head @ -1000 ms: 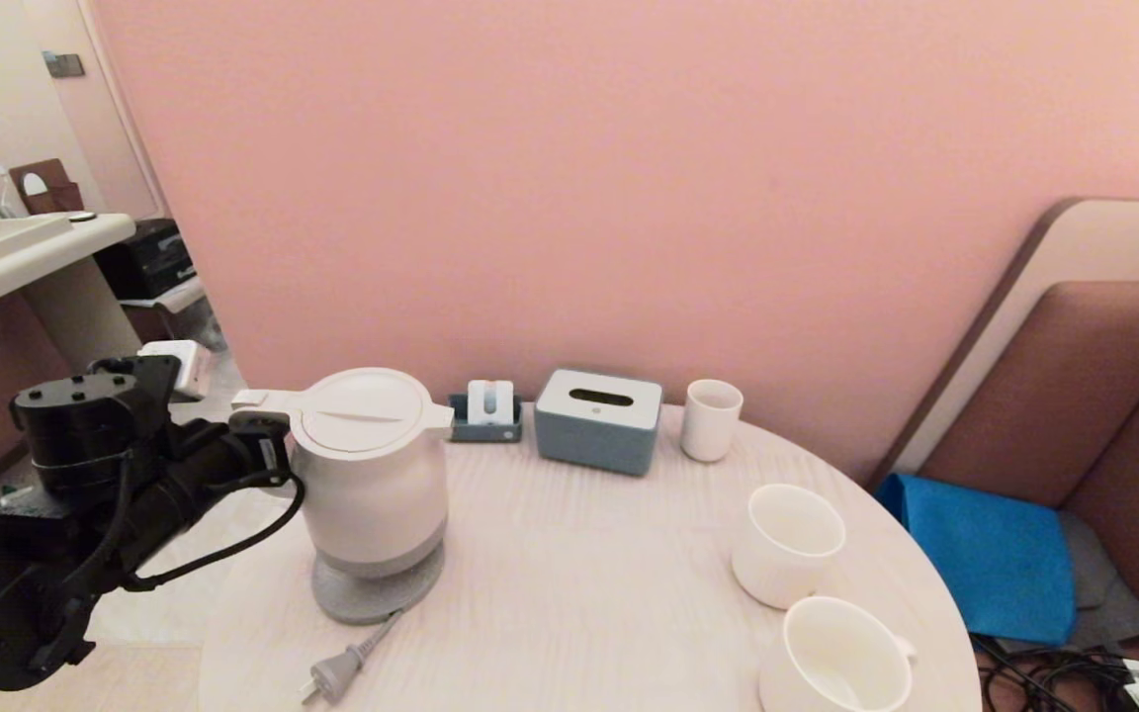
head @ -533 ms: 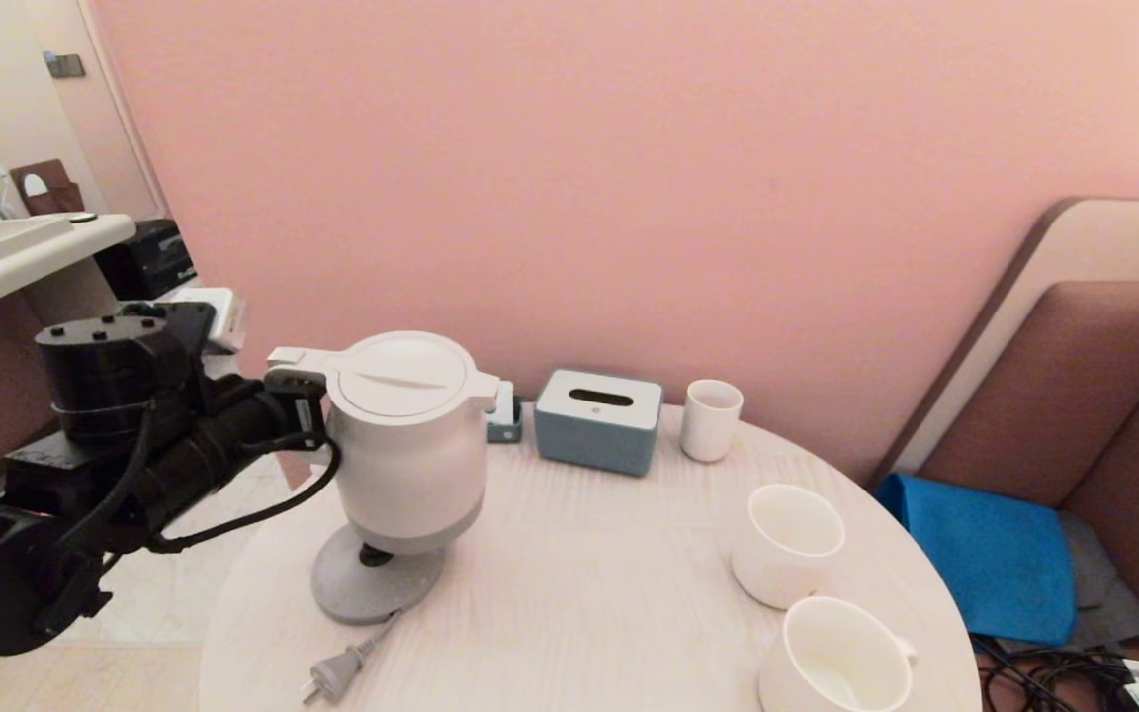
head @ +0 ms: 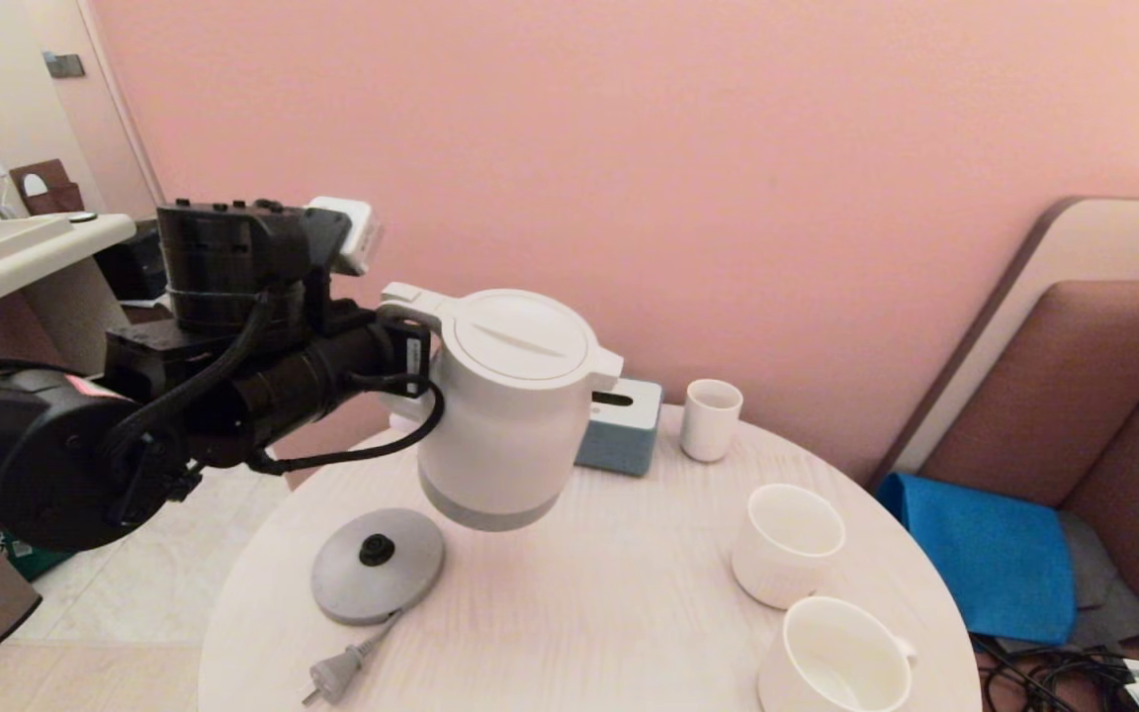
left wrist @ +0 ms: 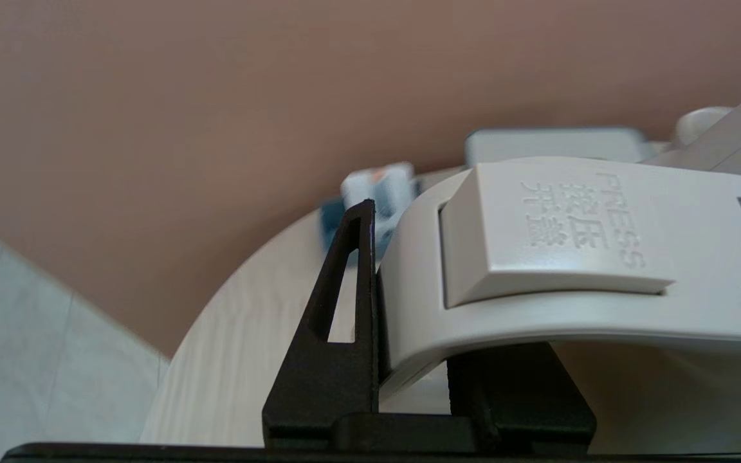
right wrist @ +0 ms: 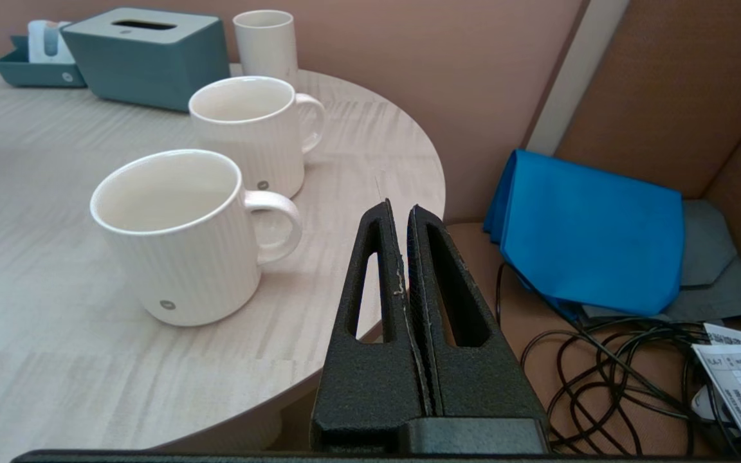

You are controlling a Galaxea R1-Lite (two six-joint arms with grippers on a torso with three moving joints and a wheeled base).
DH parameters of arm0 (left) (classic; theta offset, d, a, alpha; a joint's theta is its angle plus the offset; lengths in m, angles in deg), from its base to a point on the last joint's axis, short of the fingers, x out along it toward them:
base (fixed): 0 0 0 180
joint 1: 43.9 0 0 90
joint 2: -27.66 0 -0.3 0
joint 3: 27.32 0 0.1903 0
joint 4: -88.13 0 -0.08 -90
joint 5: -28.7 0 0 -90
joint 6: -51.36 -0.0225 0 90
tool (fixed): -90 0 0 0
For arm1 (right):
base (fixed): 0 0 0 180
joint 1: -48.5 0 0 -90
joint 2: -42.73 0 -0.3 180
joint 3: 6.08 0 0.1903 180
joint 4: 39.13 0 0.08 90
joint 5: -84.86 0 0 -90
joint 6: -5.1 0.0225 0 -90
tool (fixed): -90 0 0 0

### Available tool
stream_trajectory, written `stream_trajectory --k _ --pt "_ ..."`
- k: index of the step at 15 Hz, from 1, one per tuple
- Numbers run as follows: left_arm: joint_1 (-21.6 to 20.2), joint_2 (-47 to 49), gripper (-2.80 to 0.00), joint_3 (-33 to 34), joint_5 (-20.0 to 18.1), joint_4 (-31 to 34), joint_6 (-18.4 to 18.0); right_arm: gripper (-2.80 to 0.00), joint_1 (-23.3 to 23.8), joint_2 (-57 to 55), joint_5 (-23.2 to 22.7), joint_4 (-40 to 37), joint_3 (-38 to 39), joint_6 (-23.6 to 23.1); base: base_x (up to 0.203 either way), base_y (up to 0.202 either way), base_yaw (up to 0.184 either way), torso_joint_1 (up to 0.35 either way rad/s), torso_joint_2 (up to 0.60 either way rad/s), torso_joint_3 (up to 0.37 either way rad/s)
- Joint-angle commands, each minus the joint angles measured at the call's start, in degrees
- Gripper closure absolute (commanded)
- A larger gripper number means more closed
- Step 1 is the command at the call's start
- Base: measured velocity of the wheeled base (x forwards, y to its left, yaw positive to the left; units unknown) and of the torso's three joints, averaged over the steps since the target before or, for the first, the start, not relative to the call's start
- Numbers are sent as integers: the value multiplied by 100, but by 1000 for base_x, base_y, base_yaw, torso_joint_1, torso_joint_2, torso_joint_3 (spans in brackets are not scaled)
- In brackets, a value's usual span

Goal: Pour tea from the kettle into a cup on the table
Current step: Pour water into the cup

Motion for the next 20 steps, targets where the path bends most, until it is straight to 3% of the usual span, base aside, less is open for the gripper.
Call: stream_trajectory --k 1,9,13,16,20 --pt "392 231 0 -570 58 441 -284 0 -2 2 0 0 1 0 0 0 0 0 0 0" --pt "1127 1824 0 -2552 485 587 -966 0 -2 2 8 0 1 0 0 0 0 0 0 0" --pt "1351 2176 0 -2913 585 596 -1090 0 -2 2 0 0 1 0 0 0 0 0 0 0" --pt "1486 2423 0 -3254 924 752 -1177 0 -2 2 0 0 1 0 0 0 0 0 0 0" --pt "1579 2600 0 -3434 993 773 -1351 0 -2 2 8 0 1 0 0 0 0 0 0 0"
